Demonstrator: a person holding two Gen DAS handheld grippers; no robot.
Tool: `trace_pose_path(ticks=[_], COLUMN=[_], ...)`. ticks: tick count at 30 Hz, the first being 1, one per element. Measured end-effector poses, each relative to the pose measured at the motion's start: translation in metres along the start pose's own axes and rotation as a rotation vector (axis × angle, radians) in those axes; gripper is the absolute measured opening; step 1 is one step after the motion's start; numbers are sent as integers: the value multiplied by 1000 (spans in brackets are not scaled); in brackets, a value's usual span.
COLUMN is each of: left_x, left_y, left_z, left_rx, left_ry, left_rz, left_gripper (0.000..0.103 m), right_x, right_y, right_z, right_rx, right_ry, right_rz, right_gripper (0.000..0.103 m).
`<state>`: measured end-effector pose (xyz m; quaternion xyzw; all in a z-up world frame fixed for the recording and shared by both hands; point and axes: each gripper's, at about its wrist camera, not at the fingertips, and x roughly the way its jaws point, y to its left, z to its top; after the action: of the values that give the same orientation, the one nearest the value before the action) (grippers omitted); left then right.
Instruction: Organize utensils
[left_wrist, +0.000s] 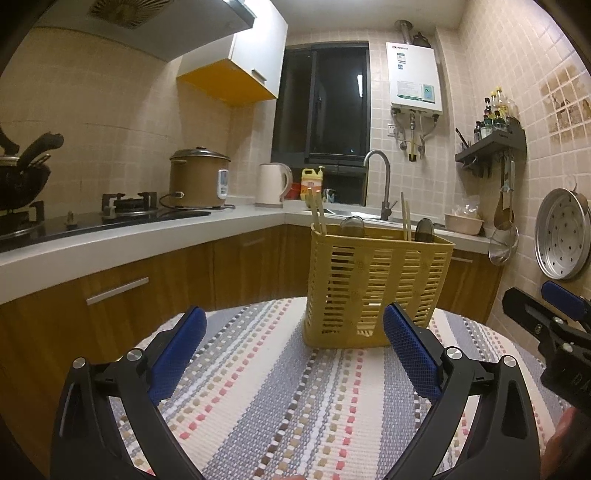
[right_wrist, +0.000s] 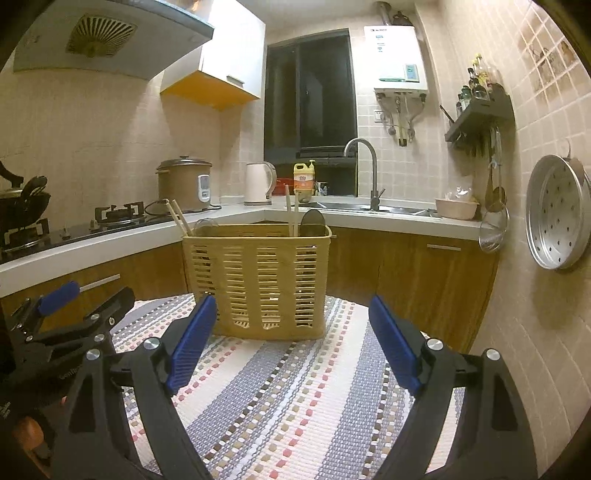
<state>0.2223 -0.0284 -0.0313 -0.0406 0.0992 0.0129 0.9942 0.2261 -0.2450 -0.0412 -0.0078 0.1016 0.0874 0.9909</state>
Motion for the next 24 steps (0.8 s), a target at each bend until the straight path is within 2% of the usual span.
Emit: trace_pose_path(ticks=[5,24], left_x=[-1,-6], left_y=[-4,-10], left_z=[-1,-1], left_rx=[25,56], left_ry=[-15,-31], left_rz=[19,-7], left_gripper=[95,95], right_x=[-1,0], right_y=[-3,-4], right_z=[1,1], right_rx=[11,13], right_ry=[-2,6], right_rz=[2,5], right_gripper=[80,83])
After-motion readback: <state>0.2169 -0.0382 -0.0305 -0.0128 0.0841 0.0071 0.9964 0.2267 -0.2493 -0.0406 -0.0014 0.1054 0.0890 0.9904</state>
